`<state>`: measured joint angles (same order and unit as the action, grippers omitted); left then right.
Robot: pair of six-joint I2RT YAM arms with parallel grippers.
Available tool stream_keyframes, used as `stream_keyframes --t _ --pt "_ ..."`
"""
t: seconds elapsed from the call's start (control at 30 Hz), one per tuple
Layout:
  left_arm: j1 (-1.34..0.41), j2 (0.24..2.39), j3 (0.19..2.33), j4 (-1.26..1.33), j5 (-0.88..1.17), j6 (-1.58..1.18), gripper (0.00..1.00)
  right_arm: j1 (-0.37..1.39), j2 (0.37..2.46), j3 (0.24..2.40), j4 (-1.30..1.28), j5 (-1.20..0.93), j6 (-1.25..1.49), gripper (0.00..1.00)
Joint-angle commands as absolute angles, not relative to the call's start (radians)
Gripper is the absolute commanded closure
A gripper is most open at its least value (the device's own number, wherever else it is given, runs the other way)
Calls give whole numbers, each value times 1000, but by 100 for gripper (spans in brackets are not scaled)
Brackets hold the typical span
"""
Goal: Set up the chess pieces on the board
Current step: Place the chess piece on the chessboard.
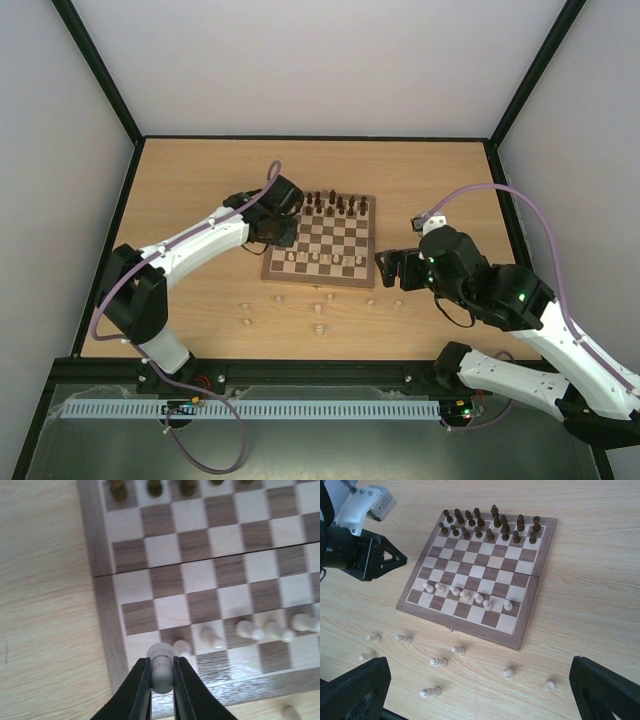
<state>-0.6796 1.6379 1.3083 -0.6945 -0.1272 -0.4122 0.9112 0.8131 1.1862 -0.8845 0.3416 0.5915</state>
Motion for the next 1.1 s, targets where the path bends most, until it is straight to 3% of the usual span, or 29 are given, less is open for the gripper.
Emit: stream_keyframes --t 0.0,1.07 --pt "-649 1649 1250 -678 -130 -441 90 914 819 1174 -882 335 570 1" --pt "-640 1770 1128 -592 -141 -461 85 914 827 1117 -859 325 584 1"
